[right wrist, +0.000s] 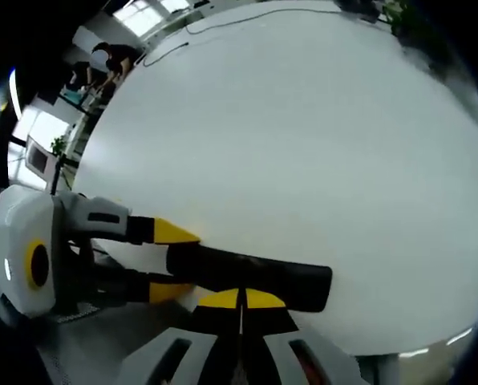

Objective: Press the specified remote control buttons in sequence, fully releasing each button before pressing the next.

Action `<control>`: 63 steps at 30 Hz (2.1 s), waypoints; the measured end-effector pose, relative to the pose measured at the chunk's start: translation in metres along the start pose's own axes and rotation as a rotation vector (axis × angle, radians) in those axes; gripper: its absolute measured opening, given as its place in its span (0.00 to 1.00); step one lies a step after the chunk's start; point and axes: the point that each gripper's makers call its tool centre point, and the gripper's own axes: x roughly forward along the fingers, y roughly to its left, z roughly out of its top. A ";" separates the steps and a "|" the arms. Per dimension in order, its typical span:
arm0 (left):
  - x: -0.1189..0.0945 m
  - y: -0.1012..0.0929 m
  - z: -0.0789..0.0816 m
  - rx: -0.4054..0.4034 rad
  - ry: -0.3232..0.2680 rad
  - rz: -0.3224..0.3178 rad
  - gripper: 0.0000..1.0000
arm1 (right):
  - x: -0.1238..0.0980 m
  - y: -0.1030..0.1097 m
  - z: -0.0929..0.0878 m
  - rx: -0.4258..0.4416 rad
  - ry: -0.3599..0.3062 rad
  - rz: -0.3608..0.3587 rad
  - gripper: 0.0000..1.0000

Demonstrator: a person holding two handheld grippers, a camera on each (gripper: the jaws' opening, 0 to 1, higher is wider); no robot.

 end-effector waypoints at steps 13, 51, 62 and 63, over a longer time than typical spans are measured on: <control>0.000 0.000 -0.001 -0.004 0.001 -0.001 0.24 | 0.003 0.006 -0.006 -0.048 0.036 0.001 0.00; 0.000 0.001 -0.001 -0.007 0.000 -0.003 0.25 | 0.001 0.017 0.007 -0.029 -0.040 0.051 0.00; 0.000 0.001 -0.001 -0.010 -0.001 -0.003 0.26 | 0.004 0.017 0.014 -0.060 -0.067 0.041 0.00; 0.000 0.001 -0.001 -0.011 -0.001 -0.002 0.26 | 0.004 0.016 0.014 -0.062 -0.067 0.039 0.00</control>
